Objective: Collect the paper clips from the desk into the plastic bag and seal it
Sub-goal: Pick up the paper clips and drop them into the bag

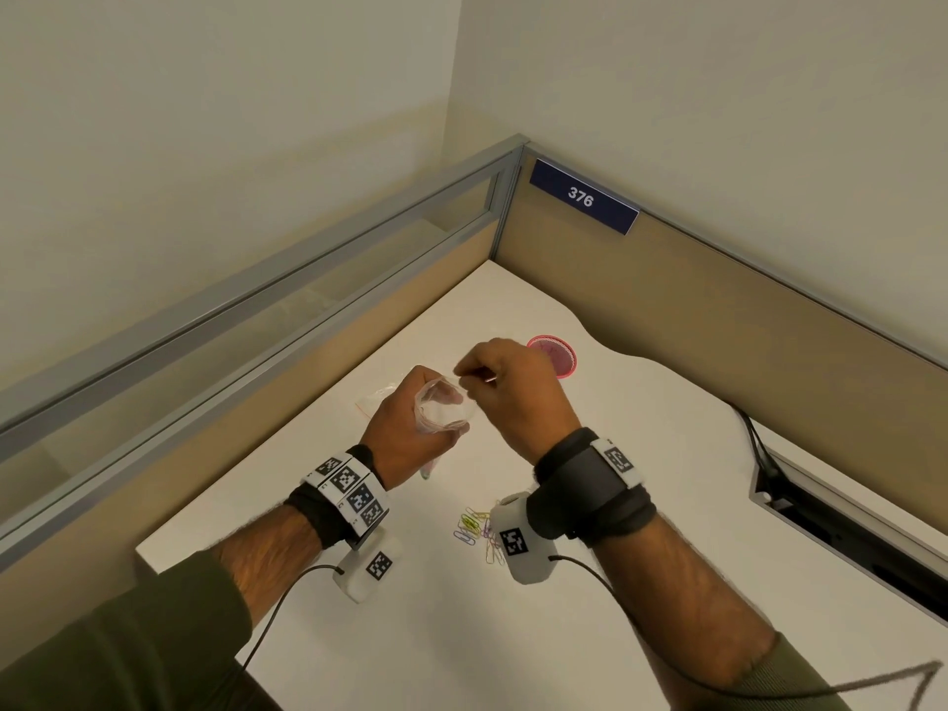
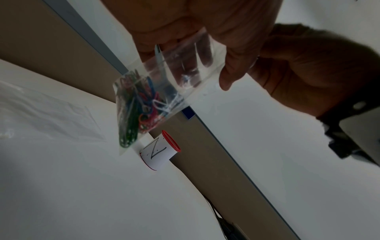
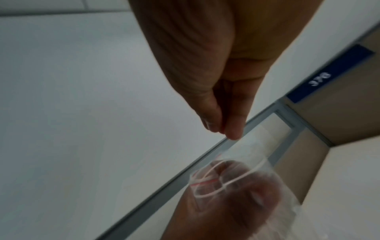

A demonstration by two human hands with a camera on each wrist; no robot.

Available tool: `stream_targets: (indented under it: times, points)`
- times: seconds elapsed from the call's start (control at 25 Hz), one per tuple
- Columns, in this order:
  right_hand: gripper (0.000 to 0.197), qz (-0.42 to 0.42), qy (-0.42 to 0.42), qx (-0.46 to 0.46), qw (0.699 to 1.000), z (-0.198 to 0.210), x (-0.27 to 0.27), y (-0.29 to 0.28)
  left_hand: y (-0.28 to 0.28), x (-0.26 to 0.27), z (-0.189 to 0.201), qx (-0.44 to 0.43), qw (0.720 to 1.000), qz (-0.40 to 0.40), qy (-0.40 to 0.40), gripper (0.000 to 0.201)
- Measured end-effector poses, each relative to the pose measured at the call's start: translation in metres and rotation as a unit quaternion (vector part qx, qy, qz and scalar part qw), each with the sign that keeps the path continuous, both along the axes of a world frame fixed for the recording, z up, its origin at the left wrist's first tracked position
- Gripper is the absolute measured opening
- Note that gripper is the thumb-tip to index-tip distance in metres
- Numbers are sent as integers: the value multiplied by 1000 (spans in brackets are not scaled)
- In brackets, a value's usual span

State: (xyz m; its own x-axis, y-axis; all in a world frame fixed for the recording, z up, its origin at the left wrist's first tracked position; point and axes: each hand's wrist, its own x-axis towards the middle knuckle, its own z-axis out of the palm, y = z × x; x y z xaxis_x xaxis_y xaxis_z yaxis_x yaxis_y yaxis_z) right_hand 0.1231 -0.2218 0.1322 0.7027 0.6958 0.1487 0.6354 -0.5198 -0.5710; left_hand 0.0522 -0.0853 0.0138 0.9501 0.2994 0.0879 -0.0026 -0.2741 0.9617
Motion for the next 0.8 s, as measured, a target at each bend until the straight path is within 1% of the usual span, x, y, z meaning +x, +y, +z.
stream_targets:
  times: [0.04,0.08,0.12,0.16,0.2,0.28,0.36,0.4,0.48,0.52,0.6,0.64,0.68,0.8]
  points:
    - [12,-26,23,41,999,-6,4,-8,2,-2,2,0,1000,0,-8,41]
    - [12,-56,46,58,996,-18,9,-19,3,-4,2,-4,1000,-1,-18,41]
    - [13,-85,64,42,993,-36,14,-31,6,-5,2,-6,1000,1,-21,40]
    - [15,-109,80,-8,991,-61,19,-44,9,-7,1,-9,1000,4,-22,40]
    - [17,-126,93,-82,984,-89,21,-57,11,-9,2,-7,1000,9,-17,39]
    - [25,-138,122,-221,958,-139,13,-81,16,-13,3,-13,1000,18,-14,41]
    - [30,-139,148,-286,937,-175,-3,-95,20,-16,2,-25,999,22,-13,44]
    - [30,-134,144,-305,932,-187,-12,-97,20,-17,1,-27,999,23,-13,45]
    - [26,-114,125,-321,932,-198,-28,-91,21,-18,-3,-29,999,27,-12,45]
    - [24,-102,122,-314,936,-200,-34,-86,21,-19,-3,-28,999,27,-11,44]
    - [24,-99,141,-283,943,-199,-41,-82,20,-19,-3,-30,999,25,-13,43]
    - [25,-115,154,-268,944,-198,-43,-83,20,-20,-3,-33,999,25,-16,42]
    - [28,-137,163,-258,942,-197,-45,-85,20,-20,-3,-33,999,25,-17,42]
    - [54,-180,183,-279,925,-198,-57,-91,21,-21,-1,-33,999,25,-23,42]
